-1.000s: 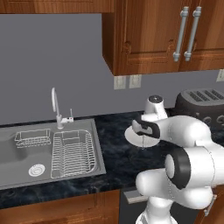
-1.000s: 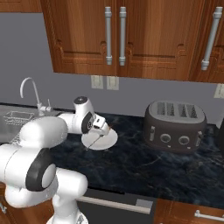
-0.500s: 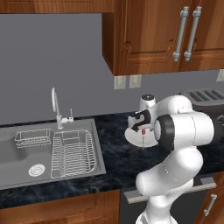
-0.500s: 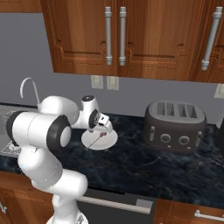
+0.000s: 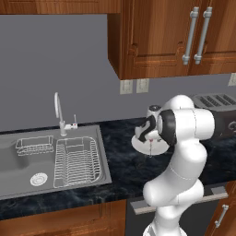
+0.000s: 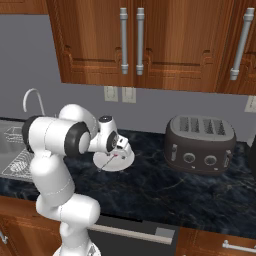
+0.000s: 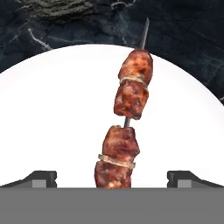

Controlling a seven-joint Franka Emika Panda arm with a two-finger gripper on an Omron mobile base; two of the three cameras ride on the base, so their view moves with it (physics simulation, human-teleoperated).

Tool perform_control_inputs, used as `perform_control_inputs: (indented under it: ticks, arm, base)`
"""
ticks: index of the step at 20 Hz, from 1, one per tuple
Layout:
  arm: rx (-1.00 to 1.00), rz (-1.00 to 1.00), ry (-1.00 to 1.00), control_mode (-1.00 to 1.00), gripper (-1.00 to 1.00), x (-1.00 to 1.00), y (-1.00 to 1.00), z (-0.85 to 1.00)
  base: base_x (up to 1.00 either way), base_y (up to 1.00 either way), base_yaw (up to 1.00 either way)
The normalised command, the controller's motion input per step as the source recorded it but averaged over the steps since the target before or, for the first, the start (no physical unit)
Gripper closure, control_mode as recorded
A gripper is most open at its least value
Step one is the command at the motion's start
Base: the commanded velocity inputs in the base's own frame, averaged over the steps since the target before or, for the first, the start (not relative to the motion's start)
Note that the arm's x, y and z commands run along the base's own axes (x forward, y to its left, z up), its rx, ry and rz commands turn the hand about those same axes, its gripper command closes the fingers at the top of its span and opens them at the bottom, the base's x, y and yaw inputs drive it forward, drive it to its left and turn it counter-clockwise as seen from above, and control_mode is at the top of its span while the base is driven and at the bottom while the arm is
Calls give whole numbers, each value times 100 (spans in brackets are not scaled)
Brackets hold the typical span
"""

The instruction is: Place the cold items (peach and tangerine) from the fridge in one tupperware on the dining counter. Place the warm items (hot dog and kebab skewer) in the stove area in another tupperware.

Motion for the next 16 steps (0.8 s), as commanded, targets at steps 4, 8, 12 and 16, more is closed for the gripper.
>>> perform_control_inputs:
  ticks: [4,8,12,16]
  arm:
    - [0,0,0,-100,-100,23,0,-31]
    - [0,1,0,-100,100,15,0,-26]
    - [0,2,0,-100,100,0,0,-12]
    - [2,0,0,-100,100,-3,0,-9]
  base:
    - [0,0,0]
    - [0,0,0]
    - [0,0,0]
    - [0,0,0]
